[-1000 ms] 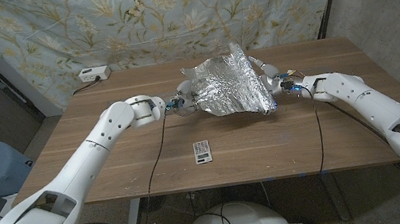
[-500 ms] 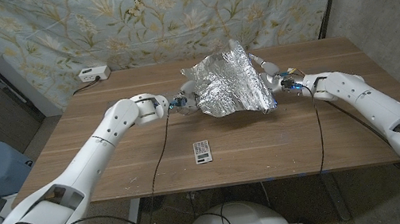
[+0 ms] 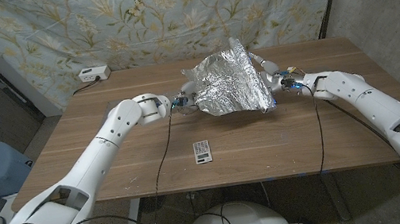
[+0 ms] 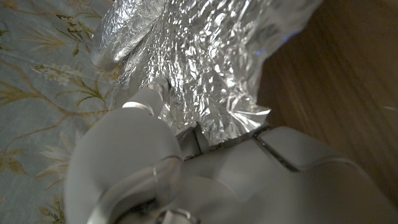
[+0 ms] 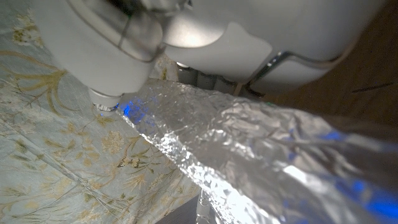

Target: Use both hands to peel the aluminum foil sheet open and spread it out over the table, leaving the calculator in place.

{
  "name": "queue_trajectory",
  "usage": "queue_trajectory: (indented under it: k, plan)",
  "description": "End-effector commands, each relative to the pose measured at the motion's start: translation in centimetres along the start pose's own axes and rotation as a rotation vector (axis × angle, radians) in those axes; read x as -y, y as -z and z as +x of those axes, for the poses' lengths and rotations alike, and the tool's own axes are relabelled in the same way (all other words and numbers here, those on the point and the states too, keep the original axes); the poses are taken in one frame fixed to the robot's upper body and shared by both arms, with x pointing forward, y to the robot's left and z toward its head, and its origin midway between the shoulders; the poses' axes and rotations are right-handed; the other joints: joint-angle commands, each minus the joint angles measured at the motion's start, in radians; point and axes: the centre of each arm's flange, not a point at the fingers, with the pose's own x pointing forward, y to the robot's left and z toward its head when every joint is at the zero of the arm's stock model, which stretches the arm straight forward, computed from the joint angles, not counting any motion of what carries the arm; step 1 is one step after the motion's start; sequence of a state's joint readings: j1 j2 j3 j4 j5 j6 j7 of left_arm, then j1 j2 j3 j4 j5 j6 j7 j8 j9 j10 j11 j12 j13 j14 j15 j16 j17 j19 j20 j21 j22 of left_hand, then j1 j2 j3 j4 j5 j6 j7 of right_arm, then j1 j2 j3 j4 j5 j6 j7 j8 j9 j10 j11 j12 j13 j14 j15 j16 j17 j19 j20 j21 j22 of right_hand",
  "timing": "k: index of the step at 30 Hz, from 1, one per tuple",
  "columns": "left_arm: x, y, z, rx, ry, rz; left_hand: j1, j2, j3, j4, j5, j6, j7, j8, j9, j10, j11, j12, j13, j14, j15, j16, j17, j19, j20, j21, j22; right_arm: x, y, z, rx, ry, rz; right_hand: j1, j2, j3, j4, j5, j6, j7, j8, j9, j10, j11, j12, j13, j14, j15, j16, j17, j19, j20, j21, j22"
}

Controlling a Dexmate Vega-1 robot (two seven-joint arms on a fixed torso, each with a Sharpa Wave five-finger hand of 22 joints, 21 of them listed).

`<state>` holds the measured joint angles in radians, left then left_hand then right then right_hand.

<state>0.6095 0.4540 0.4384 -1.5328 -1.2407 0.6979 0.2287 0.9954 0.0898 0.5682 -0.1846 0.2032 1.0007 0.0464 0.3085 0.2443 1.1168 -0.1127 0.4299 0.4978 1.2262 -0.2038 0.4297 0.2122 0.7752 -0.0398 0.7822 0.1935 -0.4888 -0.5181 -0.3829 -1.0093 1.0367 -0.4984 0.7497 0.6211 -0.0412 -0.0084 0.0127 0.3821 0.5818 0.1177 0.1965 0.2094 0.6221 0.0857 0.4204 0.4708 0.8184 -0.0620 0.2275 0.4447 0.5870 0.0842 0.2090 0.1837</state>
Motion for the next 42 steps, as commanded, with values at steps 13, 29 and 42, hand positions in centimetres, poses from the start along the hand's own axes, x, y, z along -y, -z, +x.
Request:
queue_trajectory:
  k: [13, 29, 42]
  plan:
    - [-0.3, 0.3, -0.9, 0.004, -0.014, -0.019, 0.026, 0.007, -0.015, 0.011, -0.013, 0.042, 0.038, 0.006, 0.014, 0.016, -0.017, 0.018, 0.025, 0.015, -0.003, 0.005, 0.003, -0.007, -0.007, 0.016, 0.001, 0.6, 0.6, -0.1, -0.036, 0.003, 0.021, -0.037, -0.004, -0.039, 0.022, 0.015, -0.076, 0.03, -0.014, -0.002, -0.04, 0.038, -0.02, 0.012, -0.026, 0.031, -0.001, 0.004, 0.002, 0.04, 0.006, 0.005]
    - [-0.4, 0.0, -1.6, 0.035, -0.024, -0.001, 0.046, 0.012, -0.03, 0.011, -0.027, 0.057, 0.041, 0.008, 0.02, 0.021, -0.012, 0.032, 0.047, 0.024, -0.009, 0.013, 0.013, -0.021, -0.015, 0.025, 0.001, 0.9, 1.0, 0.0, -0.028, -0.004, 0.046, -0.05, -0.004, -0.053, 0.032, 0.023, -0.111, 0.025, -0.014, -0.003, -0.052, 0.045, -0.027, 0.016, -0.036, 0.04, -0.001, 0.005, 0.003, 0.052, 0.006, 0.005]
    - [-0.4, -0.6, -2.4, 0.046, -0.015, 0.03, 0.061, 0.015, -0.037, 0.012, -0.032, 0.06, 0.042, 0.006, 0.021, 0.023, -0.016, 0.038, 0.06, 0.024, -0.006, 0.018, 0.024, -0.033, -0.02, 0.029, 0.001, 1.0, 0.9, -0.1, -0.005, -0.007, 0.058, -0.051, 0.004, -0.056, 0.037, 0.029, -0.119, 0.023, -0.011, -0.003, -0.053, 0.042, -0.029, 0.018, -0.041, 0.039, 0.0, 0.006, 0.005, 0.055, 0.007, 0.005]
